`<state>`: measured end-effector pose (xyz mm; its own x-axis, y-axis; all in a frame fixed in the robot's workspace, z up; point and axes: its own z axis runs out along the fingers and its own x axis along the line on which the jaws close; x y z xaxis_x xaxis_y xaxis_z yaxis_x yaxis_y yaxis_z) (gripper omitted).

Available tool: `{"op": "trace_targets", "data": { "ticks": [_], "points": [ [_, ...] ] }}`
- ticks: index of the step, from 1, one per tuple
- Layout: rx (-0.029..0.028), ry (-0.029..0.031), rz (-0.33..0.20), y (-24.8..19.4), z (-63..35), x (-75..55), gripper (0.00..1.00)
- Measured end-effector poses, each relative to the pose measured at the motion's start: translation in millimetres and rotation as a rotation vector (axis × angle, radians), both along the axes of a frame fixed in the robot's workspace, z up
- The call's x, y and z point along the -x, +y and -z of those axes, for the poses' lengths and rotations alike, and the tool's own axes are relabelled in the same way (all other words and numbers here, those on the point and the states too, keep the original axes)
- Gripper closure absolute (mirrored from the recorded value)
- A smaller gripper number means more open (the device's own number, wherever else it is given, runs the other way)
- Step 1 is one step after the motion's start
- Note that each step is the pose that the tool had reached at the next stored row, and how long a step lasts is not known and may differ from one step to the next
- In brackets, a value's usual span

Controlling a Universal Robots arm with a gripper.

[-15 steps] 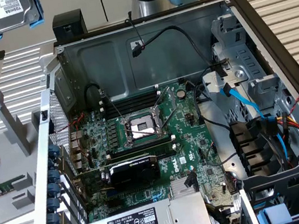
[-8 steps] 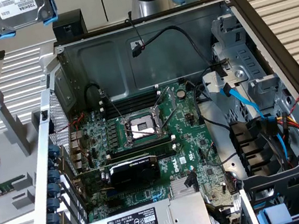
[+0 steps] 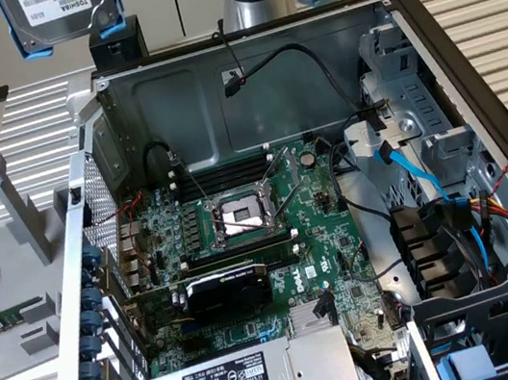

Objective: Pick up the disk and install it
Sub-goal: 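Pick up the disk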

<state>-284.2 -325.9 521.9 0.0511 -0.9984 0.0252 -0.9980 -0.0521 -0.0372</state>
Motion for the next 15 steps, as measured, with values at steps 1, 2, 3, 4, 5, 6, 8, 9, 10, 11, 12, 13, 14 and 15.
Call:
{"op": "trace_targets", "data": {
  "ticks": [1,2,3,4,5,6,8,9,10,11,12,13,14,15],
  "points": [
    [0.0,0.0003,0.0,-0.9,-0.2,-3.8,0.63],
    [0.0,0.0005,0.0,-1.8,-0.4,-7.4,0.63],
    [0.0,0.0009,0.0,-2.7,-0.6,-11.1,0.63],
    [0.0,0.0013,0.0,-3.6,-0.7,-15.0,0.63],
    [0.0,0.0017,0.0,-4.5,-1.0,-18.8,0.63],
    [-0.0001,0.0021,0.0,-5.4,-1.2,-22.6,0.63],
    [0.0,0.0029,0.0,-7.5,-1.6,-31.0,0.63],
    [0.0,0.0034,0.0,-8.6,-1.9,-35.2,0.63],
    [-0.0001,0.0036,0.0,-9.6,-2.1,-39.2,0.63],
    [-0.0001,0.004,0.0,-10.6,-2.3,-43.3,0.63],
    [0.0,0.0044,0.0,-11.6,-2.5,-46.9,0.63],
    [0.0,0.0048,0.0,-12.5,-2.6,-50.3,0.63],
    [-0.0001,0.0051,0.0,-13.3,-2.6,-53.5,0.63],
    [-0.0001,0.0057,0.0,-14.2,-2.6,-56.7,0.63]
  ]
}}
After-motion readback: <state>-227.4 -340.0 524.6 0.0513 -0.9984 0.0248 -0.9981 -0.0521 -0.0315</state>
